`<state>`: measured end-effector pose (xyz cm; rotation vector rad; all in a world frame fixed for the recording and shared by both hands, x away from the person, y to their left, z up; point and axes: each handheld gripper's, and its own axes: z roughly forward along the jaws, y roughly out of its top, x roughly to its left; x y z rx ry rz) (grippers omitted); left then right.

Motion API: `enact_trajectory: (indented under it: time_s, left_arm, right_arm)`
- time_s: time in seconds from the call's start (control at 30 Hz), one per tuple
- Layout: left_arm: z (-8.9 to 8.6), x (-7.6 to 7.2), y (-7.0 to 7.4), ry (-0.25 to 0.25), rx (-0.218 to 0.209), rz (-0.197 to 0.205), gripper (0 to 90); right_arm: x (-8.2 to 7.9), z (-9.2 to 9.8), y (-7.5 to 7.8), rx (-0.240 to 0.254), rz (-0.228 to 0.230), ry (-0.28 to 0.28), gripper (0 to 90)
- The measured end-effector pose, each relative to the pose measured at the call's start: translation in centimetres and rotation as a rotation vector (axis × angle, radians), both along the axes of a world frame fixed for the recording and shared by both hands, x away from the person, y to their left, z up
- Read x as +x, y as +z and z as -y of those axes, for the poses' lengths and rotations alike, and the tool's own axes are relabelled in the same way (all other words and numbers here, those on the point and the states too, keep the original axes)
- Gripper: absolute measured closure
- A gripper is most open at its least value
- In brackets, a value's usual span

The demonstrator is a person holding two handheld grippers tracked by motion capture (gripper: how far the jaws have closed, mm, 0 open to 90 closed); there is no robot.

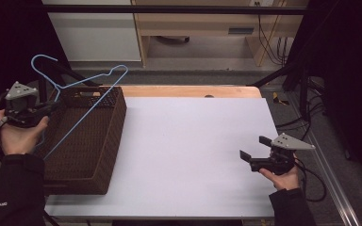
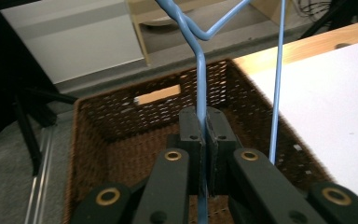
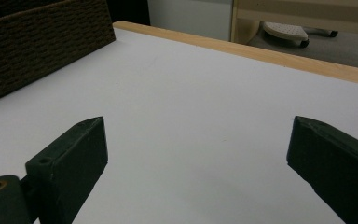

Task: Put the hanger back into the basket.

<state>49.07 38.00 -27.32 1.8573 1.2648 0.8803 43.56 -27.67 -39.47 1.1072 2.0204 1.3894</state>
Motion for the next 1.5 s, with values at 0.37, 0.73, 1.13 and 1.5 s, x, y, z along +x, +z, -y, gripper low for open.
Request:
enact_trajectory:
  time_s: [0.37,0.73,1.13,1.5]
  left_arm:
    - [-2.1,0.4,-2.1,0.046,0.024,-0.033,87.0]
    - [-2.2,0.8,-4.6,0.060,0.102,-0.090,87.0]
    - [-2.0,1.1,-8.0,0.069,0.134,-0.162,86.9]
    - [-1.1,1.9,-10.5,0.065,0.155,-0.280,86.6]
  right_arm:
    - [0.0,-0.1,0.0,0.000,0.000,-0.002,5.4]
    - [0.0,-0.1,-0.1,-0.003,0.000,-0.002,5.4]
    - [0.1,-0.2,-0.1,-0.005,0.000,-0.001,5.5]
    - [0.1,-0.2,-0.2,-0.011,-0.001,0.000,5.5]
